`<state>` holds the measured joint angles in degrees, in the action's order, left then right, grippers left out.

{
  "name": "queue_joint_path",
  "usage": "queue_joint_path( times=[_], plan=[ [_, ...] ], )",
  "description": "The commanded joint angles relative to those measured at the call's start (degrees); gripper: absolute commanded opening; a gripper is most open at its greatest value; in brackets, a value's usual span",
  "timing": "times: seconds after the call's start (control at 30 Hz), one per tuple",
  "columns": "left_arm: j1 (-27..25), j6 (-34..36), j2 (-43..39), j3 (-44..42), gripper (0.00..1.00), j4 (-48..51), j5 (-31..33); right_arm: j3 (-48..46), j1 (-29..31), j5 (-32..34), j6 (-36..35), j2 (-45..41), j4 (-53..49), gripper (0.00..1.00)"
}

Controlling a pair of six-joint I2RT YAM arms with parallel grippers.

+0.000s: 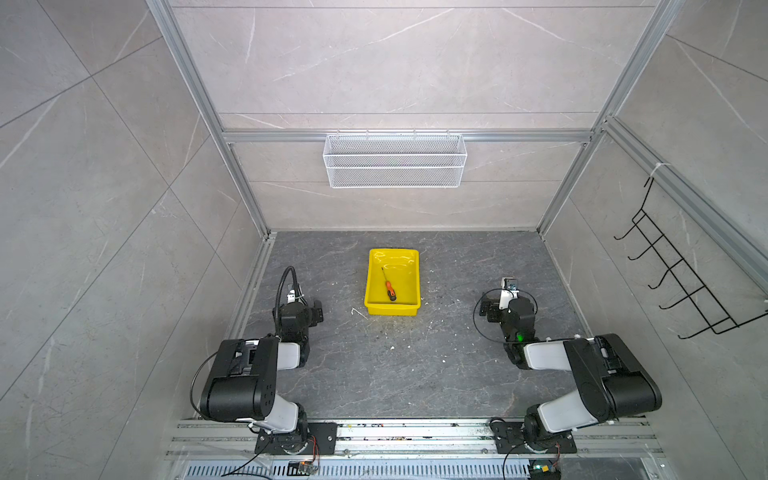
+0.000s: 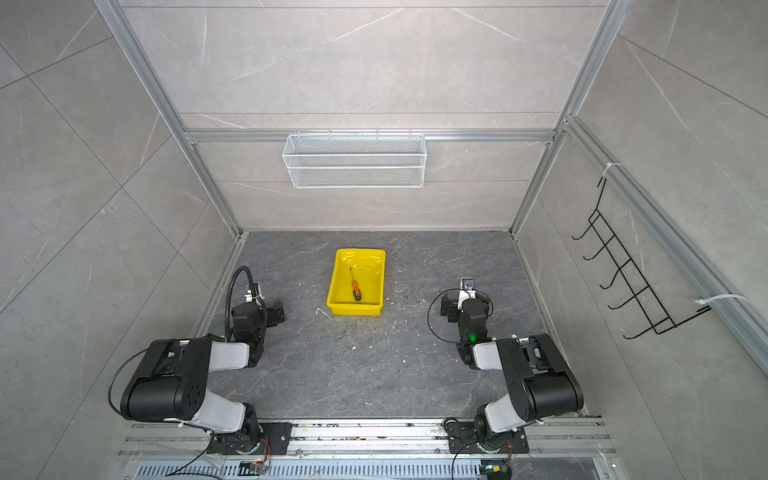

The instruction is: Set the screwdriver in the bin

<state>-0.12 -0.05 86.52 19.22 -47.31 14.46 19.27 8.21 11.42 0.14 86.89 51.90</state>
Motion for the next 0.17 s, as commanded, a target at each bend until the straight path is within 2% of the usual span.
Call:
queue_joint_path(
  times=[0.0, 0.13],
  plan=[
    [0.1, -0.8, -0.4, 0.4, 1.0, -3.3, -0.9, 1.7, -0.7, -4.7, -0.9, 0.3, -2.1, 0.99],
    [0.1, -0.8, -0.4, 0.4, 1.0, -3.4, -0.9, 1.2, -0.8, -4.4, -1.1, 0.1, -1.3, 0.99]
  ],
)
